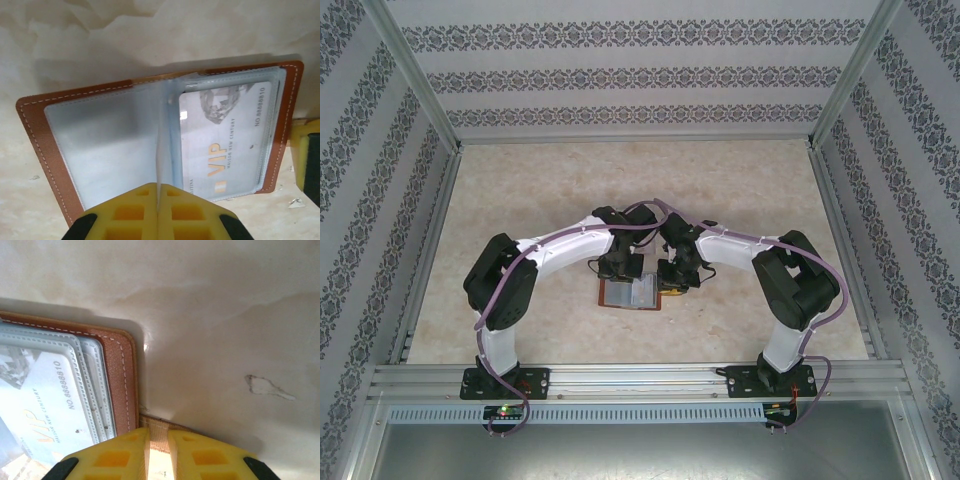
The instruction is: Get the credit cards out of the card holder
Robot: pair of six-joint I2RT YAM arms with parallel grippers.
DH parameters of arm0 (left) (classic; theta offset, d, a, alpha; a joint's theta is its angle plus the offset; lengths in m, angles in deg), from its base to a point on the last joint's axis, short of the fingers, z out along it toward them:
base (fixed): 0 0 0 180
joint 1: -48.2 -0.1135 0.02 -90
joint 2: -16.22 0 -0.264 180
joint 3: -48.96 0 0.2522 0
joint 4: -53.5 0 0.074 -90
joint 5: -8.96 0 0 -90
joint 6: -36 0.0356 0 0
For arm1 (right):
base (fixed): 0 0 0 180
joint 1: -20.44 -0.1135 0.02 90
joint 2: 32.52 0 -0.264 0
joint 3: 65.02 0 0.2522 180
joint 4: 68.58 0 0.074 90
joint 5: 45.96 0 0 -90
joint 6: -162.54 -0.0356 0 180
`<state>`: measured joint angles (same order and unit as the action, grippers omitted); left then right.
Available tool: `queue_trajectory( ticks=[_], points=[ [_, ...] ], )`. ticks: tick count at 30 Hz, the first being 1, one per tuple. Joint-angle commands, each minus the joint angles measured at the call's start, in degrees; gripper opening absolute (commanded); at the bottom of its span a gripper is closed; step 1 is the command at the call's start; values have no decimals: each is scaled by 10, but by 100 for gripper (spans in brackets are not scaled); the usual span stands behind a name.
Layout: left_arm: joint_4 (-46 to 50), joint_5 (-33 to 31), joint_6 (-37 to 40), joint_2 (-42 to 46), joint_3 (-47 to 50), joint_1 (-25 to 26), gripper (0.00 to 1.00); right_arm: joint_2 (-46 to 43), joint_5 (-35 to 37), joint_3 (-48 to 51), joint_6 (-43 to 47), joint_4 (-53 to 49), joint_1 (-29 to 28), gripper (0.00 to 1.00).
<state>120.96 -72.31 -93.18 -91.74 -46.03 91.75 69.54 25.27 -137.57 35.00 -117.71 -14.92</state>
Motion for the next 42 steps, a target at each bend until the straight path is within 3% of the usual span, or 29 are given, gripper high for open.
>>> queue_trajectory(
  ticks=[1,11,18,25,42],
  points=[
    [-25,20,9,14,8,7,4,35,9,10,6,4,-2,21],
    [-150,115,-16,26,69,0,4,37,10,11,6,3,-2,21],
    [-190,133,-38,31,95,-10,4,38,9,13,6,3,-2,21],
    [-197,112,-52,53,120,-21,5,39,8,12,8,1,-2,21],
    [-92,5,-31,66,131,-26,7,49,5,3,11,-5,-4,21]
  ],
)
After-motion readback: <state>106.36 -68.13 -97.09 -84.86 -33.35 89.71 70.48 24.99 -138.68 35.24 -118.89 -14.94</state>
